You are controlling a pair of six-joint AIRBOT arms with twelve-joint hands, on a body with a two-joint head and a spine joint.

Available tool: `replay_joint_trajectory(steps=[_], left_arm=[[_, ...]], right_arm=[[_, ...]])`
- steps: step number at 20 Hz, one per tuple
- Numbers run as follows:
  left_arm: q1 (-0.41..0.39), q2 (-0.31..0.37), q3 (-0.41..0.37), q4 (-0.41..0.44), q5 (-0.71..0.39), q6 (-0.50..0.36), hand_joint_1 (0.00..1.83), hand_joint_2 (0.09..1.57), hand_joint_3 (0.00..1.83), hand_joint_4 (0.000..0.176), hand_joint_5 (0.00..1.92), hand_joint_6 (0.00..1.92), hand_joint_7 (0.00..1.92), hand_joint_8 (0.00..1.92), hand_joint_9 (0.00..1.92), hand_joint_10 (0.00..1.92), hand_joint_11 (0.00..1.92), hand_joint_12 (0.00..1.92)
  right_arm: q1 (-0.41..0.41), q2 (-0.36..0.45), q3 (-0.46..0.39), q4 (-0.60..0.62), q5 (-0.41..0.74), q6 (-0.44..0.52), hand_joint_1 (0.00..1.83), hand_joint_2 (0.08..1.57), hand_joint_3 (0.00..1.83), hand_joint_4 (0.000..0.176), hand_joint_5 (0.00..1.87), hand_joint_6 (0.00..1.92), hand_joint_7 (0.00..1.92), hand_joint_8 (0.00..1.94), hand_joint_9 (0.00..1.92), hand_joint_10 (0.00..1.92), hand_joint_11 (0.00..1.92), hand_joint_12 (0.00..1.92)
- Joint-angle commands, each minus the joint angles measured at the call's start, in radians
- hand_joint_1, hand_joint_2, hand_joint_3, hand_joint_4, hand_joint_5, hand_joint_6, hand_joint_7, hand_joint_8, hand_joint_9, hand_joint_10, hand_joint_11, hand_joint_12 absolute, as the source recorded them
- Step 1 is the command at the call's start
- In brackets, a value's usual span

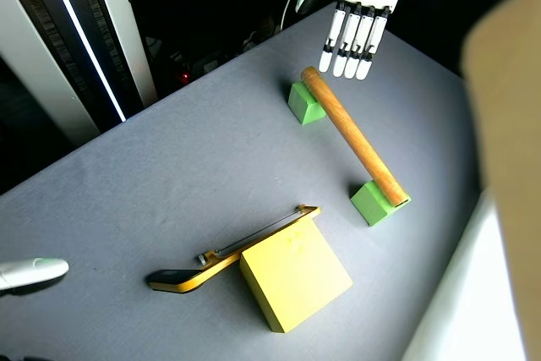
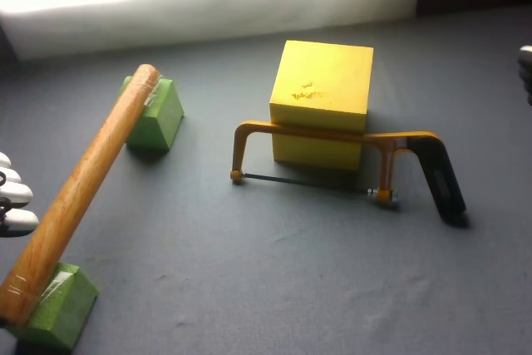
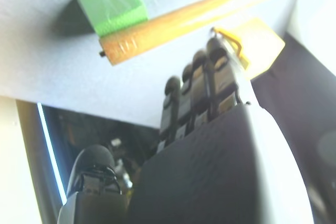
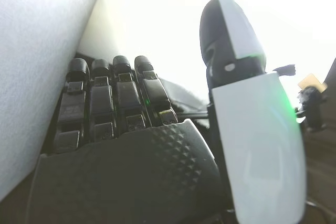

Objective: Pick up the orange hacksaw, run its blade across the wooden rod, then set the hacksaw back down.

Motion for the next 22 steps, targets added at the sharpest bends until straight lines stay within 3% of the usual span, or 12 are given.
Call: replay_joint_trajectory(steps=[1, 5, 9, 13, 16, 20, 22], left_arm=[[-0.004, 0.009, -0.002, -0.051, -0.048, -0.002, 0.0, 1.16, 0.0, 0.0, 0.11, 0.0, 0.09, 0.0, 0.1, 0.01, 0.0, 0.35], [0.029, -0.002, -0.006, -0.035, -0.057, -0.002, 0.0, 1.16, 0.0, 0.0, 0.11, 0.0, 0.08, 0.0, 0.08, 0.0, 0.0, 0.27], [0.05, -0.016, -0.016, -0.027, -0.044, -0.002, 0.0, 1.17, 0.0, 0.0, 0.11, 0.01, 0.11, 0.01, 0.1, 0.01, 0.0, 0.31], [0.069, -0.03, -0.025, -0.021, -0.017, -0.002, 0.0, 1.17, 0.0, 0.0, 0.12, 0.0, 0.11, 0.0, 0.11, 0.0, 0.0, 0.35], [0.077, -0.037, -0.027, -0.021, -0.004, -0.002, 0.0, 1.17, 0.0, 0.0, 0.13, 0.0, 0.11, 0.0, 0.12, 0.0, 0.0, 0.38], [0.085, -0.045, -0.024, -0.022, 0.015, -0.002, 0.0, 1.17, 0.0, 0.0, 0.14, 0.0, 0.11, 0.0, 0.12, 0.0, 0.0, 0.44], [0.09, -0.049, -0.02, -0.022, 0.019, -0.002, 0.0, 1.18, 0.0, 0.0, 0.14, 0.0, 0.12, 0.0, 0.12, 0.0, 0.0, 0.45]], right_arm=[[0.02, 0.001, 0.008, 0.048, 0.083, 0.016, 0.63, 1.15, 0.0, 0.0, 0.0, 0.0, 0.0, 0.0, 0.0, 0.0, 0.0, 0.02], [0.111, -0.023, 0.007, 0.067, -0.031, 0.023, 0.67, 1.14, 0.0, 0.0, 0.0, 0.0, 0.0, 0.0, 0.0, 0.0, 0.0, 0.03], [0.148, -0.057, 0.025, 0.044, -0.04, 0.039, 0.67, 1.11, 0.0, 0.0, 0.01, 0.0, 0.01, 0.0, 0.03, 0.0, 0.0, 0.13], [0.156, -0.064, 0.148, -0.283, -0.006, 0.284, 0.58, 1.14, 0.01, 0.0, 0.0, 0.0, 0.0, 0.0, 0.01, 0.0, 0.0, 0.08], [0.163, -0.094, 0.207, -0.307, 0.036, 0.32, 0.63, 1.12, 0.0, 0.0, 0.0, 0.0, 0.02, 0.0, 0.03, 0.0, 0.0, 0.11], [0.167, -0.161, 0.32, -0.404, 0.107, 0.478, 0.57, 1.14, 0.0, 0.0, 0.0, 0.0, 0.0, 0.0, 0.02, 0.0, 0.0, 0.15], [0.17, -0.19, 0.352, -0.404, 0.129, 0.492, 0.58, 1.14, 0.0, 0.0, 0.0, 0.0, 0.0, 0.0, 0.02, 0.01, 0.0, 0.11]])
